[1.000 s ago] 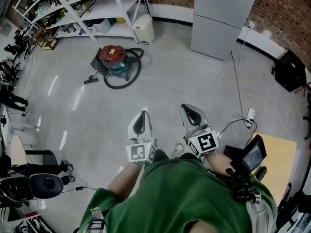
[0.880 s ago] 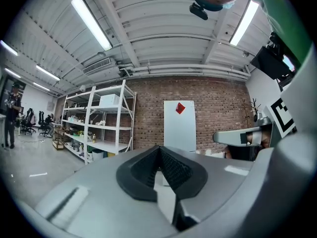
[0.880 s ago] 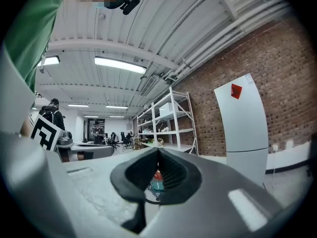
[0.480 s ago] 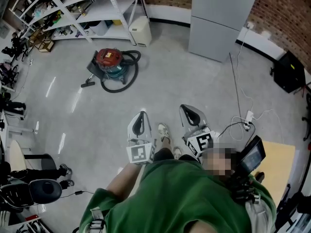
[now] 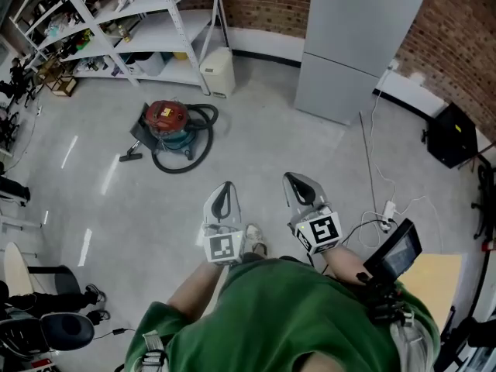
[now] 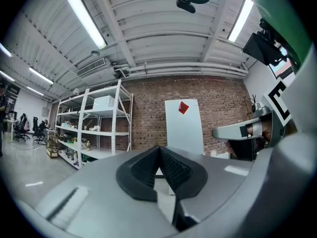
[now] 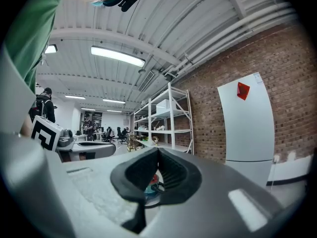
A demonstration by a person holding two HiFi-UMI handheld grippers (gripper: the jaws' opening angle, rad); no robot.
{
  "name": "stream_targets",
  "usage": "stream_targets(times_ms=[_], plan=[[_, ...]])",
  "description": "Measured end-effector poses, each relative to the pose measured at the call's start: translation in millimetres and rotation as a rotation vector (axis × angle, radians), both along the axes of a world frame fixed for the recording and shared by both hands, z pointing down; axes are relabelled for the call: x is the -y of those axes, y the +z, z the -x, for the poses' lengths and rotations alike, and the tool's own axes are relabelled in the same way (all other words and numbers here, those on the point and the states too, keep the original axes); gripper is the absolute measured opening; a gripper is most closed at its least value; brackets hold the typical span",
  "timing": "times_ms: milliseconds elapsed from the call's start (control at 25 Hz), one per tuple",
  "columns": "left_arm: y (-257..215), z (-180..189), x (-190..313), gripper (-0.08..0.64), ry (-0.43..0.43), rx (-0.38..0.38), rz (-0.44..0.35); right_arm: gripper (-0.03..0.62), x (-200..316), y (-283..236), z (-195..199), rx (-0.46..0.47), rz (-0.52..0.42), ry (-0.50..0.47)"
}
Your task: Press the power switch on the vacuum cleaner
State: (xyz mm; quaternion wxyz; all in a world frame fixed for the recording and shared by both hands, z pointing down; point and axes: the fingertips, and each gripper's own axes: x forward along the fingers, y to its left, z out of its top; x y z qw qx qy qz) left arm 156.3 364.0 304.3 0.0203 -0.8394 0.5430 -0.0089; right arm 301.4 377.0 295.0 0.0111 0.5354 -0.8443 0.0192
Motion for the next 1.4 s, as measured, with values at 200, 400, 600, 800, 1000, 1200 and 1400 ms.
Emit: stream_targets(times_ms=[200, 400, 600, 800, 1000, 1200, 1400], plan=[[-5.5, 15.7, 53.3, 0.006, -0.015, -0.028, -0.003, 0.003, 50.4, -9.1, 15.0, -0.029, -0.014, -0.012], [-1.0, 31.9, 100.5, 0.006, -0.009, -0.027, 0.005, 0.003, 101.3, -10.0, 31.1, -0.041, -0.03, -0.004], [3.7, 42.3, 136.4, 0.006, -0.012, -0.021, 0.023, 0.003, 137.1, -3.5, 38.7, -0.033, -0.014, 0.014], [6.4, 39.2, 162.5, 0.006, -0.015, -0.013, 0.04, 0.003, 165.2, 0.5, 34.5, -0.024, -0.007, 0.018], [11.7, 29.1, 194.5, 0.006, -0.046, 0.0, 0.047, 0.003, 201.2, 7.0, 22.0, -0.01, 0.0, -0.007], [12.8, 15.8, 232.1, 0.006, -0.117, 0.006, 0.058, 0.003, 247.3, 6.9, 6.6, 0.004, 0.0, -0.066], [11.4, -6.9, 270.3, 0.006, -0.18, 0.014, 0.07, 0.003, 294.7, 4.0, -17.0, 0.018, -0.008, -0.122]])
